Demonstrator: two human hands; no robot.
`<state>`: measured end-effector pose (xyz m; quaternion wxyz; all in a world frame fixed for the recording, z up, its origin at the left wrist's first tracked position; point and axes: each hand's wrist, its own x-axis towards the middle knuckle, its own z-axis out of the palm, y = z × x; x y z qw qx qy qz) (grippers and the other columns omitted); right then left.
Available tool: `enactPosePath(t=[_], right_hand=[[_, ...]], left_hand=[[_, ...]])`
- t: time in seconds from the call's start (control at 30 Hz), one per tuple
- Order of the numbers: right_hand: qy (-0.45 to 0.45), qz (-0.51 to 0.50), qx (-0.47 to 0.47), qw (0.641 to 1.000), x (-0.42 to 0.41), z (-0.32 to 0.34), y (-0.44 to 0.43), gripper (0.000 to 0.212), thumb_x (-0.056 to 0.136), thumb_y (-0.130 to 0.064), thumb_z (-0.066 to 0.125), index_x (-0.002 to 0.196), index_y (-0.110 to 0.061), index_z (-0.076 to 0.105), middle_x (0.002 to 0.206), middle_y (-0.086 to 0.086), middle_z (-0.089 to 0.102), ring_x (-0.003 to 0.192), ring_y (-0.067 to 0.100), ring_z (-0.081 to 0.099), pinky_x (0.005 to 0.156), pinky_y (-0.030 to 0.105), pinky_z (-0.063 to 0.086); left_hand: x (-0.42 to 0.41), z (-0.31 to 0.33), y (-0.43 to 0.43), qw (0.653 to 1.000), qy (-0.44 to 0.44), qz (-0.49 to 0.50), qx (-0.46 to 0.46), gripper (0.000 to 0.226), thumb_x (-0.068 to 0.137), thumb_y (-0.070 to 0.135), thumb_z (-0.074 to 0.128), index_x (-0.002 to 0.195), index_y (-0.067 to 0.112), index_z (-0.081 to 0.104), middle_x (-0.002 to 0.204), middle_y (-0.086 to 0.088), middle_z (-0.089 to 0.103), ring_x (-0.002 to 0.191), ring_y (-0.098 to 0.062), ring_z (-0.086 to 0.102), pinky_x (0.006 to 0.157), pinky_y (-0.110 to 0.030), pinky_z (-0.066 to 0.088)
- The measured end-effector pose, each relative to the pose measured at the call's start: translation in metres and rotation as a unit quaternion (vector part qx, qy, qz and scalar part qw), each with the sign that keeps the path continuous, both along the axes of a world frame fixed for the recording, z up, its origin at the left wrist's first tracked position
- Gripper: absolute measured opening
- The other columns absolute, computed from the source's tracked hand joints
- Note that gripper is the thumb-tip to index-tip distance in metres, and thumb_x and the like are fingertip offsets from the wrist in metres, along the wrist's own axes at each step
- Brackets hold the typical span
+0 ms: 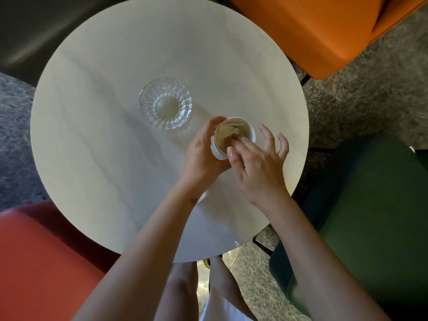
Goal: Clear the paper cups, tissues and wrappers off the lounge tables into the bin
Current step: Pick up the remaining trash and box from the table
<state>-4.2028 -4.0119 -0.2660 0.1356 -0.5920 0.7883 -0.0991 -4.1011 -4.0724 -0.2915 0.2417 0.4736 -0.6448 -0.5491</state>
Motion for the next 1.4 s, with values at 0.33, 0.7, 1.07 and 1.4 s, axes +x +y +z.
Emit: enactPosePath(t=[0.33, 0.7, 1.07, 1.4], right_hand=[[0.004, 0.027, 0.114, 0.993, -0.008, -0.004, -0.024, 0.053, 0.09, -0.039, 0.011, 0.104, -0.026, 0.06, 0.109, -0.01, 0.064, 0.139, 0.024, 0.016, 0.107, 0.046, -0.007], [-0.025, -0.025, -0.106, 0.994, -0.006, 0.011, -0.006, 0.037, 0.092, -0.037, 0.034, 0.089, -0.023, 0.068, 0.093, -0.012, 0.07, 0.123, 0.019, 0.044, 0.104, 0.041, 0.011], [-0.096, 0.146, -0.019, 0.985, 0.044, -0.017, 0.041, 0.054, 0.068, 0.005, 0.057, 0.119, -0.012, 0.059, 0.122, 0.012, 0.057, 0.091, 0.031, 0.061, 0.077, 0.033, 0.046], [-0.11, 0.169, -0.11, 0.973, 0.057, -0.017, 0.037, 0.024, 0.081, -0.003, 0.053, 0.098, -0.007, 0.068, 0.107, 0.013, 0.065, 0.072, 0.028, 0.06, 0.065, 0.032, 0.048]], left_hand=[[0.001, 0.002, -0.005, 1.0, -0.005, 0.003, 0.008, 0.062, 0.059, 0.018, 0.073, 0.117, 0.017, 0.052, 0.105, 0.011, 0.061, 0.099, -0.008, 0.058, 0.089, -0.039, 0.049], [0.006, 0.005, -0.003, 1.0, -0.013, -0.01, 0.006, 0.075, 0.063, 0.017, 0.085, 0.128, 0.014, 0.047, 0.121, 0.0, 0.059, 0.11, -0.016, 0.056, 0.094, -0.037, 0.045], [0.07, 0.002, -0.002, 0.993, -0.063, 0.103, 0.014, 0.051, 0.081, -0.004, 0.057, 0.124, 0.022, 0.049, 0.118, 0.003, 0.055, 0.11, -0.013, 0.054, 0.094, -0.032, 0.045], [0.078, 0.019, 0.012, 0.984, -0.078, 0.16, 0.024, 0.034, 0.084, -0.001, 0.055, 0.114, 0.015, 0.058, 0.109, 0.0, 0.06, 0.105, -0.017, 0.058, 0.09, -0.034, 0.048]])
